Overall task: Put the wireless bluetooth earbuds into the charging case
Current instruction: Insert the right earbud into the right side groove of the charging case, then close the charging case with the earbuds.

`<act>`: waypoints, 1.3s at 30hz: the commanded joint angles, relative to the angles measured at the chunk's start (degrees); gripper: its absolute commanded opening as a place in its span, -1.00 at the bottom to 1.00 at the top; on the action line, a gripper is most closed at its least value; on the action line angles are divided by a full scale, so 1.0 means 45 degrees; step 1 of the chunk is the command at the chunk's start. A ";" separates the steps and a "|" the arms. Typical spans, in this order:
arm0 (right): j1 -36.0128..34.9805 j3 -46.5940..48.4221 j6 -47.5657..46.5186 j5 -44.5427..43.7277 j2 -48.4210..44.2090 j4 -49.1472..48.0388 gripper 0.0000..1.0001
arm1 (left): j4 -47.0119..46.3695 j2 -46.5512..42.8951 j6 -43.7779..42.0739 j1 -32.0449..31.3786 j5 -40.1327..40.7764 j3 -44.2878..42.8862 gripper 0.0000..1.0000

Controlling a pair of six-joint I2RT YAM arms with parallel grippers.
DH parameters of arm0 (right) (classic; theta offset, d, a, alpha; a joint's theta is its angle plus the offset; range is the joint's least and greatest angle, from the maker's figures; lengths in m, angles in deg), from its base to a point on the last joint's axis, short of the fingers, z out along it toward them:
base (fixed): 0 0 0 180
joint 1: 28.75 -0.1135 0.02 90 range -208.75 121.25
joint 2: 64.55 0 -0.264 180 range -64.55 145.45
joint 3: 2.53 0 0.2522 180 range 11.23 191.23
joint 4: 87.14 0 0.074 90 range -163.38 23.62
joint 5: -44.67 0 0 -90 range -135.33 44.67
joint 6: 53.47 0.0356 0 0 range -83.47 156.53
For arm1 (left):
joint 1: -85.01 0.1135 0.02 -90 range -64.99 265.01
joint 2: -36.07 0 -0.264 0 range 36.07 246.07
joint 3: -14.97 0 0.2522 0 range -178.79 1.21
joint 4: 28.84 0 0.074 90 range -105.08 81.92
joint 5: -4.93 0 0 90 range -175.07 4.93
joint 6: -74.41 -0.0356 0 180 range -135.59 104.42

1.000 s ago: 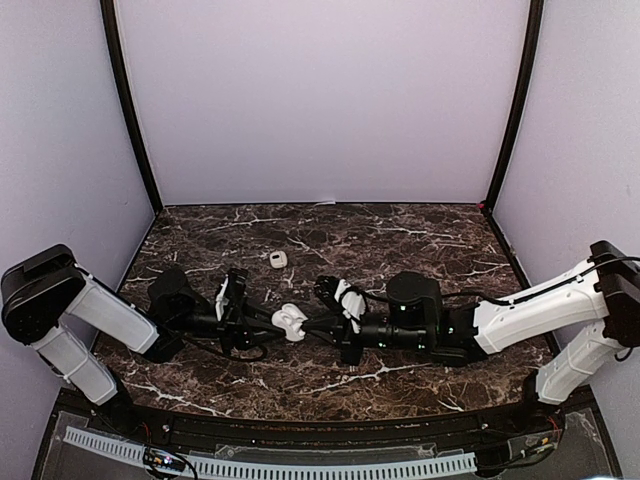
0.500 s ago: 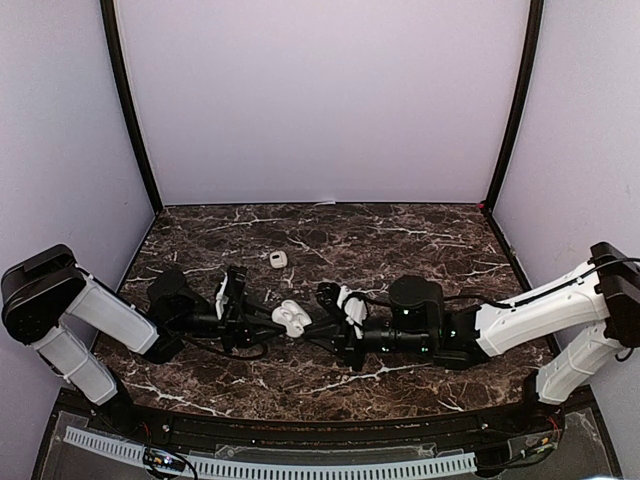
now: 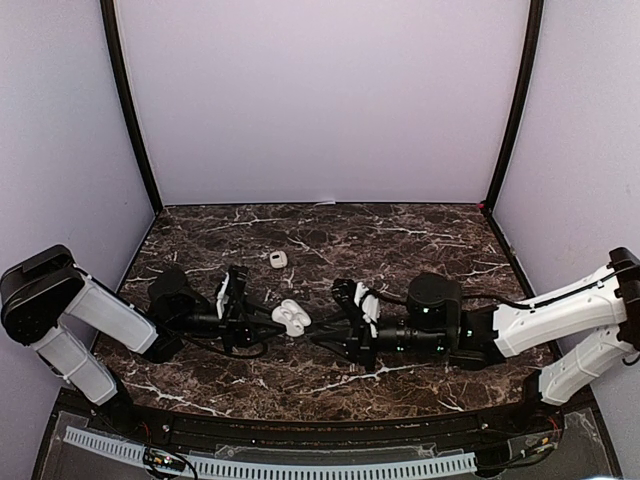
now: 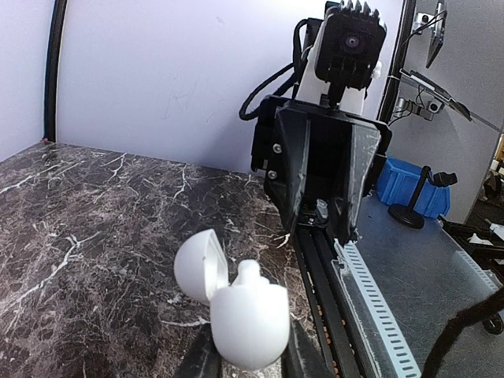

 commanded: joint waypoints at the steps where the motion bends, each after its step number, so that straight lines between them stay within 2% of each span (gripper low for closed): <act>1: 0.0652 -0.0371 0.0479 -0.0032 -0.0613 -0.0386 -0.43 | 0.0277 -0.0468 -0.0245 0.0046 -0.0195 -0.0012 -0.75; 7: 0.2019 -0.0598 0.1697 0.0183 -0.0782 -0.0611 -0.44 | 0.0529 -0.0576 -0.0244 0.0042 -0.0519 -0.0037 -0.75; 11: 0.2669 0.0224 0.2303 0.0633 0.0358 0.0090 -0.50 | 0.0718 -0.0587 -0.0255 0.0011 -0.1012 -0.0153 -0.75; 14: 0.2762 0.1072 0.2366 0.1616 0.1500 0.0392 -0.70 | 0.0664 -0.0643 -0.0380 -0.0042 -0.1115 -0.0121 -0.75; 17: 0.2763 0.1847 0.2545 0.2808 0.2515 0.0138 -1.00 | 0.0752 -0.0665 -0.0423 -0.0125 -0.1220 -0.0156 -0.76; 22: 0.2432 0.2973 0.2472 0.3729 0.3891 0.0154 -1.00 | 0.0641 -0.0603 -0.0388 -0.0241 -0.1270 -0.0124 -0.75; 28: 0.1659 0.3594 0.1786 0.4430 0.4363 0.0125 -1.00 | 0.0519 -0.0539 -0.0255 -0.0268 -0.1122 -0.0027 -0.76; 39: 0.1223 0.1510 0.0928 0.3666 0.2201 -0.1079 -1.00 | 0.1842 -0.0896 -0.0231 -0.0229 0.1632 0.0107 -0.74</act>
